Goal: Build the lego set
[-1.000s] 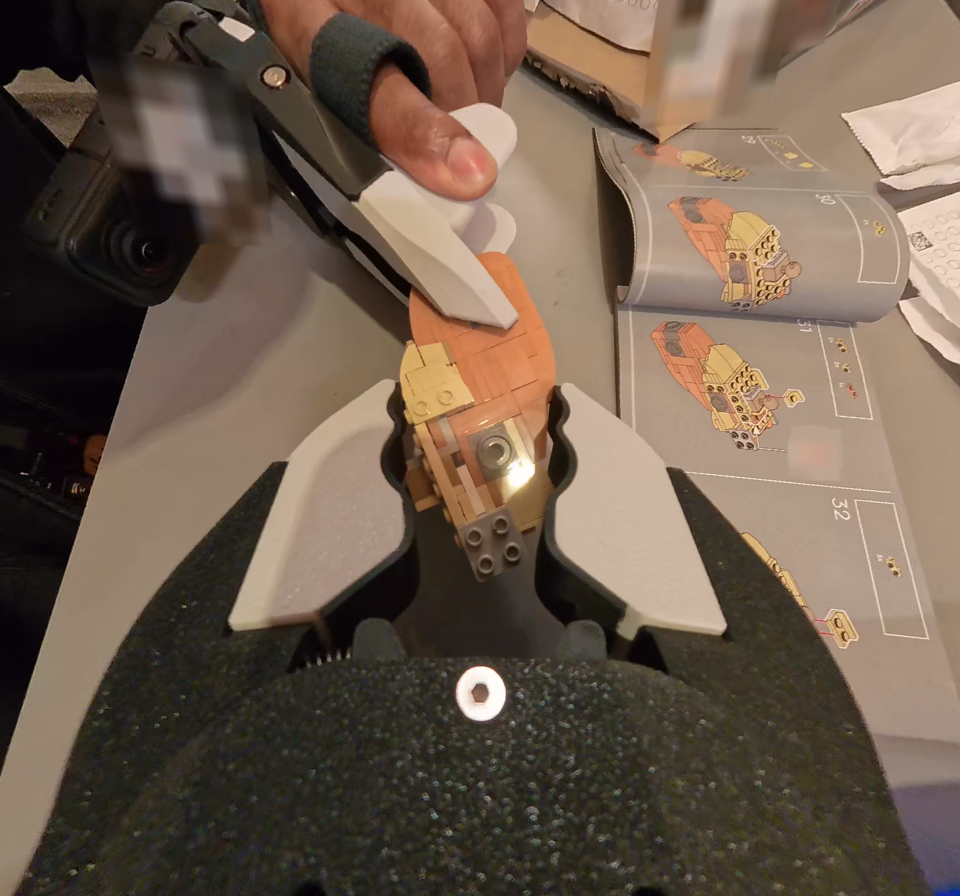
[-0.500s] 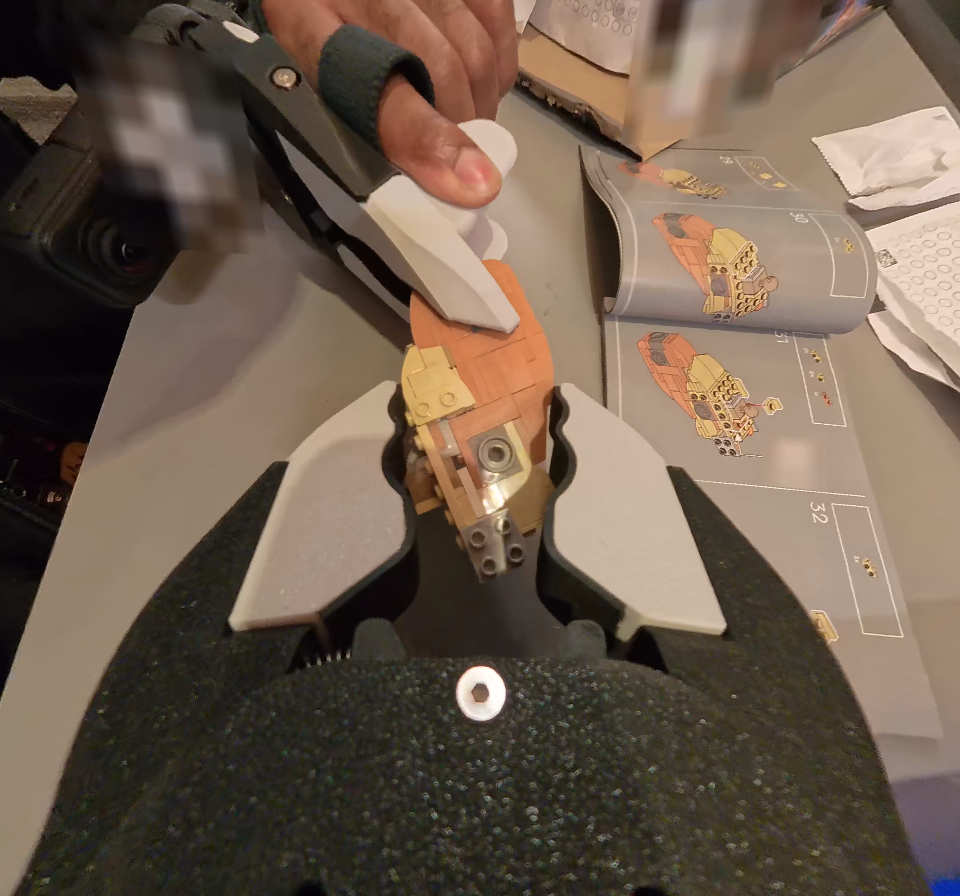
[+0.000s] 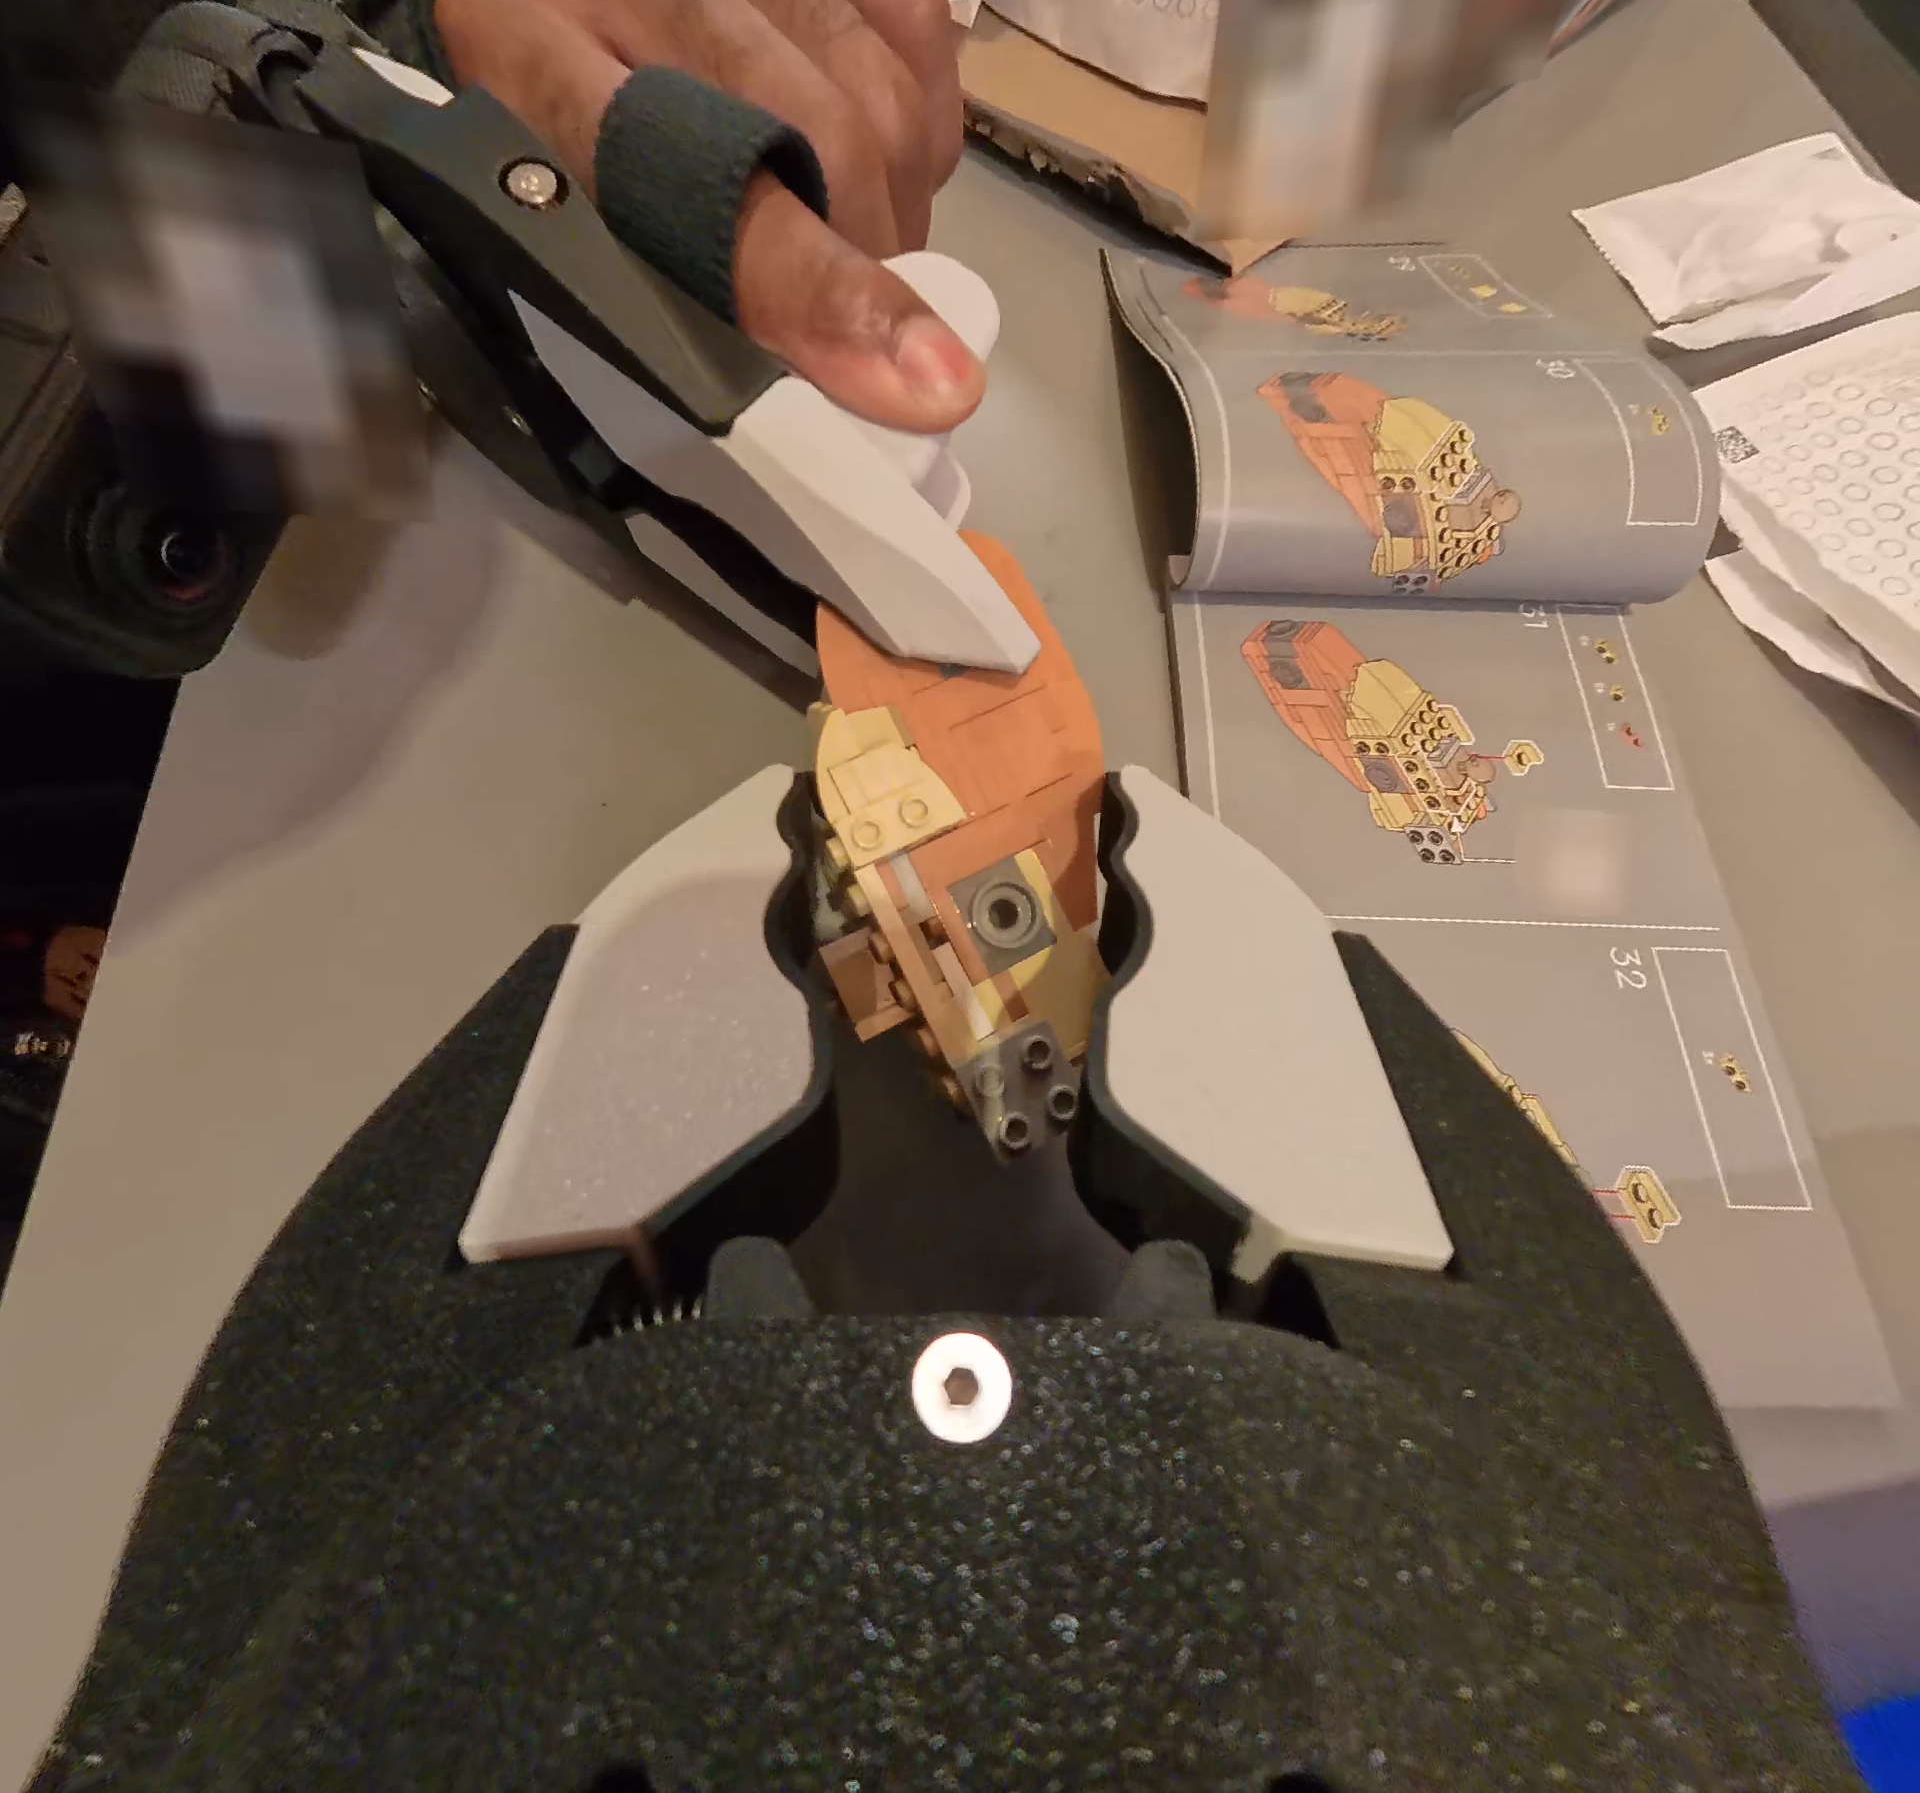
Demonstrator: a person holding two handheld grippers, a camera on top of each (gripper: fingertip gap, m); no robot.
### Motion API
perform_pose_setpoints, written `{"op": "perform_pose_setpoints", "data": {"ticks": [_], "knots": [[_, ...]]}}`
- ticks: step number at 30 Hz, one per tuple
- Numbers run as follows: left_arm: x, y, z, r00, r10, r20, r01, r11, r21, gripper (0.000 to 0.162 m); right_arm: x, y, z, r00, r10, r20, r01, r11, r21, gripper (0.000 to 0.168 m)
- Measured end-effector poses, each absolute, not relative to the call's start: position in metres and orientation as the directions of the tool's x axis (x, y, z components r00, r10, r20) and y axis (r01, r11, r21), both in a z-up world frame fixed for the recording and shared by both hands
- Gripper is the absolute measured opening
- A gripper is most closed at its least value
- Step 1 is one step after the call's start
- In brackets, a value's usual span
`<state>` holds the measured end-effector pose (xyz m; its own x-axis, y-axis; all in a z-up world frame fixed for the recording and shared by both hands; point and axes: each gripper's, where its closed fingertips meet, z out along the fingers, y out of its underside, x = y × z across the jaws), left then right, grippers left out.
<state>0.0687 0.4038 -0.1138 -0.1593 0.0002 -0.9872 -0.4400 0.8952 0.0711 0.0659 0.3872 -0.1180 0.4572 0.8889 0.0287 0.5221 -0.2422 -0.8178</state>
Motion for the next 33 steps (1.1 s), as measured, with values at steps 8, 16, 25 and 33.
{"op": "perform_pose_setpoints", "data": {"ticks": [8,16,25,33], "knots": [[0.0679,0.4027,-0.1148,-0.163,-0.014,-0.986,-0.445,0.893,0.061,0.022,0.0658,0.3864,-0.1194,0.451,0.892,0.020,0.526,-0.248,-0.814,0.052],[0.0665,0.4031,-0.1144,-0.163,-0.026,-0.986,-0.450,0.892,0.051,0.022,0.0652,0.3870,-0.1197,0.448,0.894,0.020,0.526,-0.245,-0.815,0.052],[0.0653,0.4026,-0.1142,-0.161,-0.034,-0.986,-0.451,0.891,0.043,0.021,0.0650,0.3866,-0.1197,0.443,0.896,0.015,0.522,-0.245,-0.817,0.052],[0.0662,0.4021,-0.1155,-0.153,-0.044,-0.987,-0.426,0.904,0.026,0.022,0.0655,0.3859,-0.1175,0.431,0.902,0.026,0.508,-0.218,-0.834,0.053]]}}
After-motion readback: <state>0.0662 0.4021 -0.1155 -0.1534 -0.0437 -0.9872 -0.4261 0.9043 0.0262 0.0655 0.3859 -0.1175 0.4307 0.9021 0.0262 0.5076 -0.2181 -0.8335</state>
